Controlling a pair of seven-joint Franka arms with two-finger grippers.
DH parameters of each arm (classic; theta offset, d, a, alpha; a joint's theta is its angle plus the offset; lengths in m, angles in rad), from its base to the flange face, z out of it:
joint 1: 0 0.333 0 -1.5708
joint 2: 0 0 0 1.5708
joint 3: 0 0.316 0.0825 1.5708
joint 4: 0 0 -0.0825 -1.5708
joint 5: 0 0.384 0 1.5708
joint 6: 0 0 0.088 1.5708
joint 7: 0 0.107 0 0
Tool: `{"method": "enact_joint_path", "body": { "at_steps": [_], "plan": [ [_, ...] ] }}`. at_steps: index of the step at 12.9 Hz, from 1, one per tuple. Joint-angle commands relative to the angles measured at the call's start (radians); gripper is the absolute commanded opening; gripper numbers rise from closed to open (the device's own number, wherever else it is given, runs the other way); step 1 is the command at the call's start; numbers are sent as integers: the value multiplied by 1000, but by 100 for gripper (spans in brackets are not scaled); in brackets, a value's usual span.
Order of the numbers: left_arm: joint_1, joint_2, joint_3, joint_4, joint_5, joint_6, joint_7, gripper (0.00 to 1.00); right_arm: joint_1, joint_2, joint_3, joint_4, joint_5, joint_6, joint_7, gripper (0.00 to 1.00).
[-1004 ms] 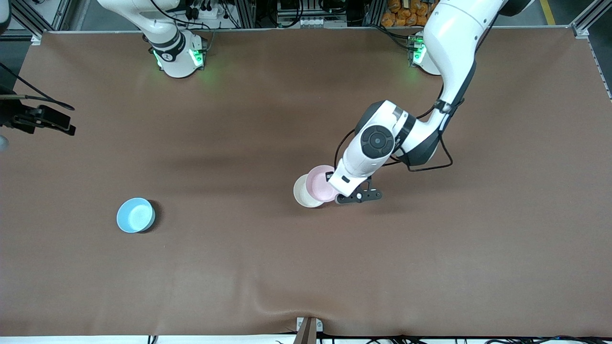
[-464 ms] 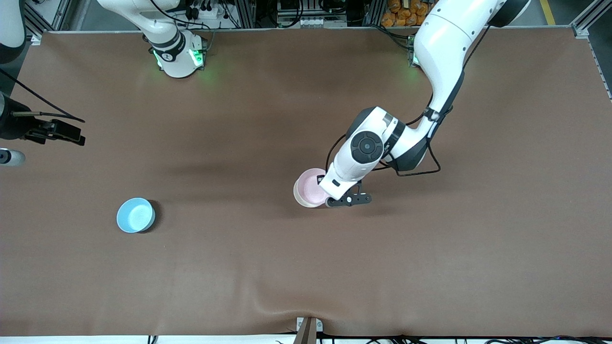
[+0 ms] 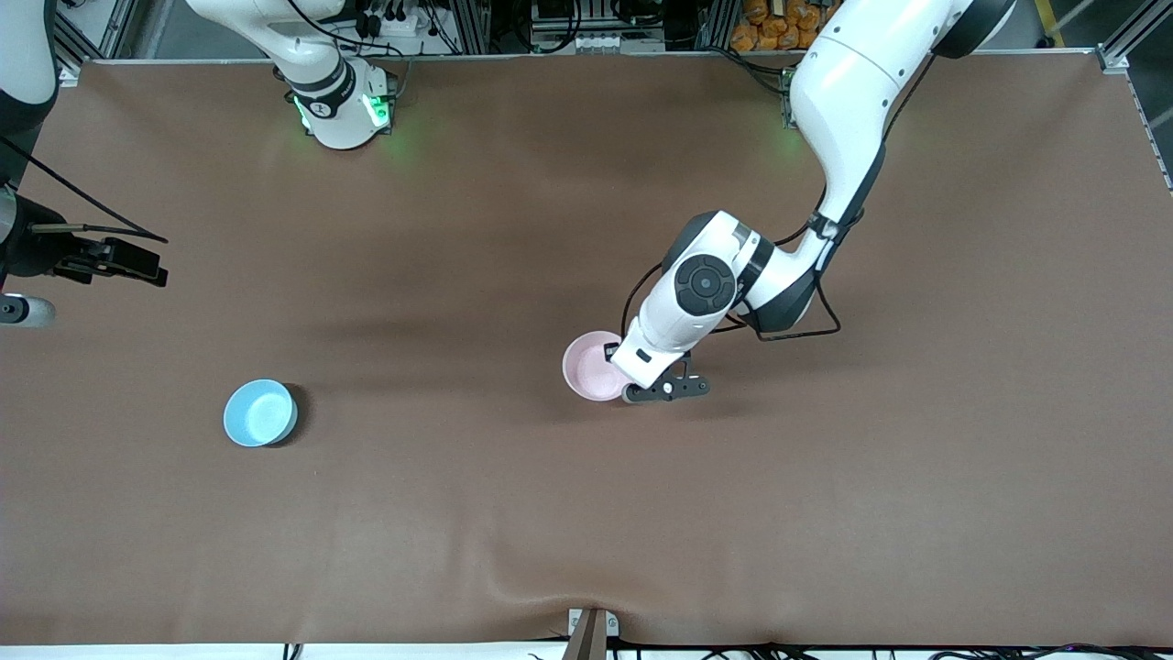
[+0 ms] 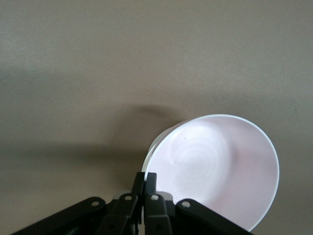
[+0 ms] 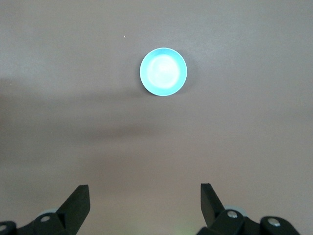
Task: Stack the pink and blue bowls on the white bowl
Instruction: 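Lower the pink bowl into the white bowl while the right gripper reaches out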
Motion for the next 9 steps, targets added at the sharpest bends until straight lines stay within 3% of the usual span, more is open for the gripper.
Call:
{"method": "enact_joint_path", "body": {
  "at_steps": [1,9],
  "plan": [
    [-26,27,8,28,-17,22,-10,0,6,1,2,11,-14,0,12,100],
    [-28,26,10,18,-13,28,2,0,4,20,2,10,-14,16,12,100]
  ]
}}
